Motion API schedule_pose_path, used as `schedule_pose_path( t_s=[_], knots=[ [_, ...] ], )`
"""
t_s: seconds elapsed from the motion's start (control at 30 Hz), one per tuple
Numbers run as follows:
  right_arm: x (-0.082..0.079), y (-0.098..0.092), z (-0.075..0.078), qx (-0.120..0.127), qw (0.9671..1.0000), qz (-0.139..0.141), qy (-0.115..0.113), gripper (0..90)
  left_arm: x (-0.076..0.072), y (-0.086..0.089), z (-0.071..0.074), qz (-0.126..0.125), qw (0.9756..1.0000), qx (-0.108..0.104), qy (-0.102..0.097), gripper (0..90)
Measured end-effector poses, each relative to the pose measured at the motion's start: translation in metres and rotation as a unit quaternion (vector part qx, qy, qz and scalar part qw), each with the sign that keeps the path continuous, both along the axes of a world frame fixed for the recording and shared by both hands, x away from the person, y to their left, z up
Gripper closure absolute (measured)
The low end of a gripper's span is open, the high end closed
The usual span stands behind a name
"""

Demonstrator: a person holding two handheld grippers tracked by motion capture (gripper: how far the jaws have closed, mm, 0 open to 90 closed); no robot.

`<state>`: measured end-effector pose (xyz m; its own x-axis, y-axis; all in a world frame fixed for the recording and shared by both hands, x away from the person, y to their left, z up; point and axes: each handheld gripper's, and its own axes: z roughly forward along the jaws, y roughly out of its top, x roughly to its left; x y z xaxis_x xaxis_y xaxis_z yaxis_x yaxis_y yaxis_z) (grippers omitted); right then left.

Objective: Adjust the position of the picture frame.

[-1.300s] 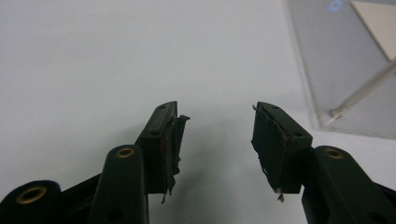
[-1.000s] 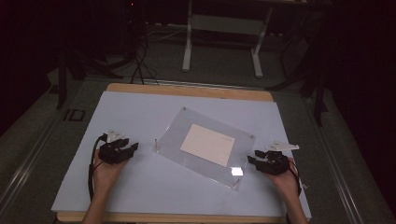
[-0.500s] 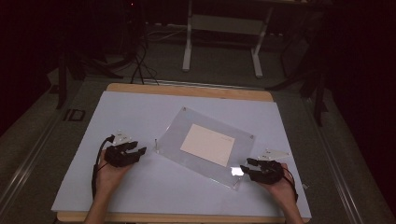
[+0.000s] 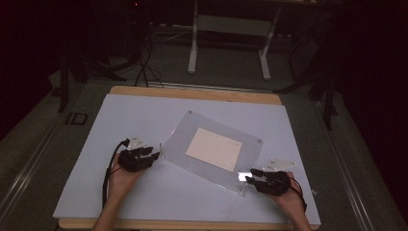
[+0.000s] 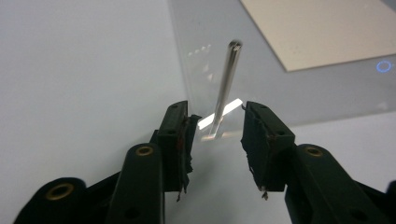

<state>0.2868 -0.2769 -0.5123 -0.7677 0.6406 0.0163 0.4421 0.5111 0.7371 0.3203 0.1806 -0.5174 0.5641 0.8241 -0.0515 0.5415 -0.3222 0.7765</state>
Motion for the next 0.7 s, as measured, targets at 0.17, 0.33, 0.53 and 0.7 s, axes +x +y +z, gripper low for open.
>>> schedule_pose_path(
  t_s=[0.17, 0.33, 0.53, 0.7],
  knots=[
    [-0.002, -0.001, 0.000, 0.000, 1.0000, 0.005, 0.001, 63.1, 0.008, -0.011, 0.001, -0.005, 1.0000, 0.002, -0.003, 65.6],
    [-0.006, -0.004, 0.000, 0.000, 0.9999, 0.012, 0.003, 65.3, 0.018, -0.019, -0.003, -0.002, 1.0000, 0.006, 0.001, 70.1],
    [-0.012, -0.008, -0.001, -0.003, 0.9997, 0.023, -0.005, 72.1, 0.022, -0.020, -0.004, 0.000, 0.9999, 0.002, 0.011, 84.1],
    [-0.015, -0.008, -0.001, -0.006, 0.9992, 0.039, -0.006, 75.8, 0.023, -0.021, -0.002, -0.001, 0.9999, 0.008, 0.013, 84.7]
  ],
)
